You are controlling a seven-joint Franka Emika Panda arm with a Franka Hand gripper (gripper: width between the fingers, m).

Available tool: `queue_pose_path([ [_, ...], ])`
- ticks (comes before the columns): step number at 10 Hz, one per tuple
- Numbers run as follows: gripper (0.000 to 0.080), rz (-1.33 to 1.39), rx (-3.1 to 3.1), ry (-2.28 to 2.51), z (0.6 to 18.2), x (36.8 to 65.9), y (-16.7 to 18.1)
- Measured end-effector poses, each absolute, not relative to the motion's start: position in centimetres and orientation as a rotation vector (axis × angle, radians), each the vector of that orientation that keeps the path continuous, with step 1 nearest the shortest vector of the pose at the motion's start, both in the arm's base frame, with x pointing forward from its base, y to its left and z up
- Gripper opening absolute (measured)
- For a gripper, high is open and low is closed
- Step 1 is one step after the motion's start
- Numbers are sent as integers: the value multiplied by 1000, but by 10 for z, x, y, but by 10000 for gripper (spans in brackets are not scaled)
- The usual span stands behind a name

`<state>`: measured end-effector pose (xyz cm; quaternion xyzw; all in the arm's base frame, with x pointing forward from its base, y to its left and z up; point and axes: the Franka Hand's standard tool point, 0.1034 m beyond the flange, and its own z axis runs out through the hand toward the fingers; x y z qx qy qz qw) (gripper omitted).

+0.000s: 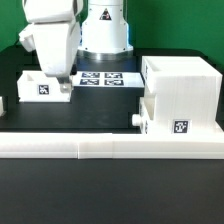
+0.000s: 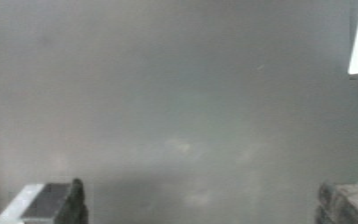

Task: Assemble drawer

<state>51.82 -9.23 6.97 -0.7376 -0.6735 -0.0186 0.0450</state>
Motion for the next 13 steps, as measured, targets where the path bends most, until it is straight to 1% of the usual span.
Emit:
queue_pose_path([
  [1,649,-61,-2289,-2024,69,500,-93],
  [4,649,-47,-2313,-1980,66,503,-91],
  [6,649,-50,-2515,-1727,64,502,-93],
  [7,649,-63,-2635,-1570,56,492,-98],
  [8,649,-101,-2770,-1383,54,480,-98],
  [9,649,-111,-2840,-1261,53,467,-96],
  [10,649,-103,-2872,-1194,56,461,-100],
  [12,649,-93,-2911,-1073,56,457,-108],
  [13,649,-92,-2949,-953,56,457,-105],
])
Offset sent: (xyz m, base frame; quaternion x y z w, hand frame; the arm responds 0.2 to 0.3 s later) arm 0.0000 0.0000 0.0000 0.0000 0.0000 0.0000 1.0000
